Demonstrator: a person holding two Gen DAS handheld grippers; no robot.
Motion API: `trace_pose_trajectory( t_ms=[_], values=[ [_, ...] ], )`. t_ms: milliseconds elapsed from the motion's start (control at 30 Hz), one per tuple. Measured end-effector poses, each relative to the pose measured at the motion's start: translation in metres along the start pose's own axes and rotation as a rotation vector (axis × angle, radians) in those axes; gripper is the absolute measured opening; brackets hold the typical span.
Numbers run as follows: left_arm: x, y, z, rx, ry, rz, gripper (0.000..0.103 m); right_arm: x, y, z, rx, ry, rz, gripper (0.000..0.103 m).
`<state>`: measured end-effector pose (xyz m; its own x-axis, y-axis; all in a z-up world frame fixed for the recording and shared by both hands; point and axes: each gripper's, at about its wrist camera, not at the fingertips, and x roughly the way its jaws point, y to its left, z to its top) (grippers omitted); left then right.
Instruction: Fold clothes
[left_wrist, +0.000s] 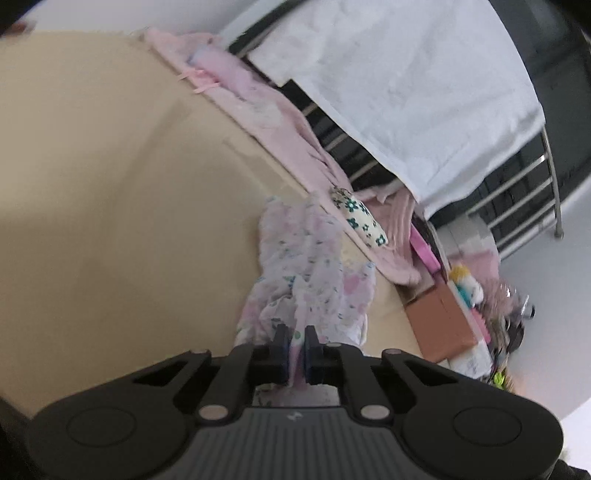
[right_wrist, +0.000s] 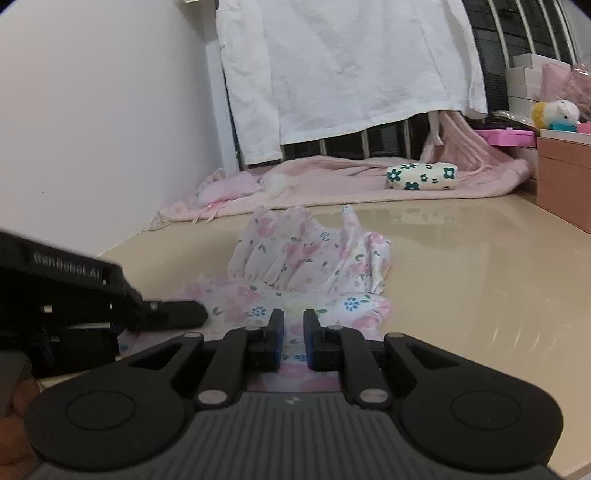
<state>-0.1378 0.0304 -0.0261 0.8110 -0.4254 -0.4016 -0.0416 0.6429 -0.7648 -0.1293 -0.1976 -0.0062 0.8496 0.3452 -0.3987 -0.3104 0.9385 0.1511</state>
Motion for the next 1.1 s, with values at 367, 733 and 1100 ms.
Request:
trace_pose_trajectory(
  t_ms=[367,733,1100],
  values=[
    [-0.031,-0.072,0.000,0.435,-0.204,0.028,0.026,-0.013,-0.003,0.015,-0.014,-0.065,-0.007,0.011],
    [0.037,-0.045,-0.010,0.548,-0.019,0.155,0.004,0.012,-0.022,0.013,0.004,0.027,-0.032,0.012],
    [-0.003,-0.027,-0.013,0.389,0.009,0.087,0.004,0.009,-0.030,0.007,-0.066,0.080,0.029,0.015]
  ],
)
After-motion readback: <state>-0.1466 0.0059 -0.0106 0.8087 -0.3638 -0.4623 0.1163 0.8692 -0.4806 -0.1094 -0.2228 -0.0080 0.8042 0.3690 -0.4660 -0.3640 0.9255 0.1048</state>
